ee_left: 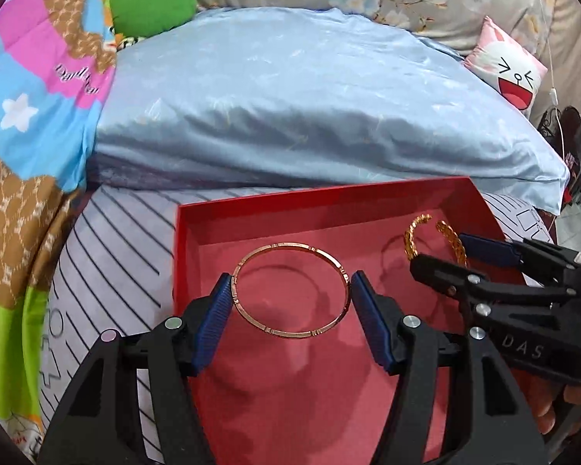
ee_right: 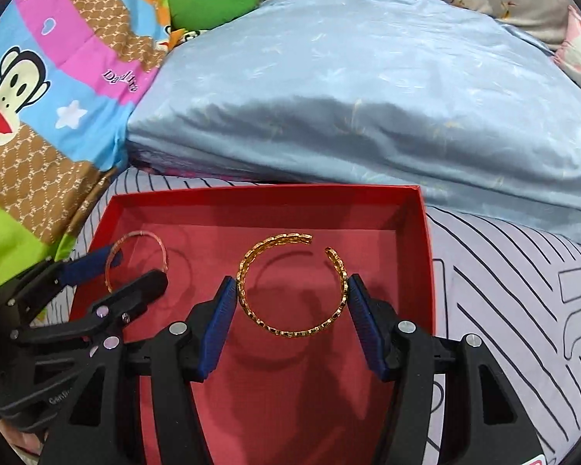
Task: Organize jewelry
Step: 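Lower both bangles into the red tray and open both tools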
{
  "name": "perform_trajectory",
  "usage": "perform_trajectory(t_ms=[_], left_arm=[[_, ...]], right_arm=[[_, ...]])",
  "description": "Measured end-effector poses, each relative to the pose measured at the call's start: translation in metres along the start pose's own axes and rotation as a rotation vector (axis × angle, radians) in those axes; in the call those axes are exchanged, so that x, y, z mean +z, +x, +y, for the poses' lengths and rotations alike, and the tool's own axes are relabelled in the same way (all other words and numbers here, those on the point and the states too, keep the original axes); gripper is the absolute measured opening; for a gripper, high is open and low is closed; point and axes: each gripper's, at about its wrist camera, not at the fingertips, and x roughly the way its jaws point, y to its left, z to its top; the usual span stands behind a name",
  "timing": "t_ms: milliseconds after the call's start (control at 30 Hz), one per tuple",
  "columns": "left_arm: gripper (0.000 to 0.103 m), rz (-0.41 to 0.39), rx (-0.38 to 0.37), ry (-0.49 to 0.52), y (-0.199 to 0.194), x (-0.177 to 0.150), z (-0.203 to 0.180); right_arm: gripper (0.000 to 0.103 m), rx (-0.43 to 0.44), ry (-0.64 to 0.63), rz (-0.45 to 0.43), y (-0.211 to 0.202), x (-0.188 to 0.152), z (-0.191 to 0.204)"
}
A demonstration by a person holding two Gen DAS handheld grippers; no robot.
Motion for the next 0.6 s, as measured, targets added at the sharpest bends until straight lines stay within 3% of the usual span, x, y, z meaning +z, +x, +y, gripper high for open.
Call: perform_trajectory(t_ms=[600], left_arm=[[0.061,0.044,0.008,0.022,0.0121,0.0044,-0.0010]], right_arm=[[0.058,-0.027,0.032,-0.017,-0.0010,-0.0004,-0.0030]])
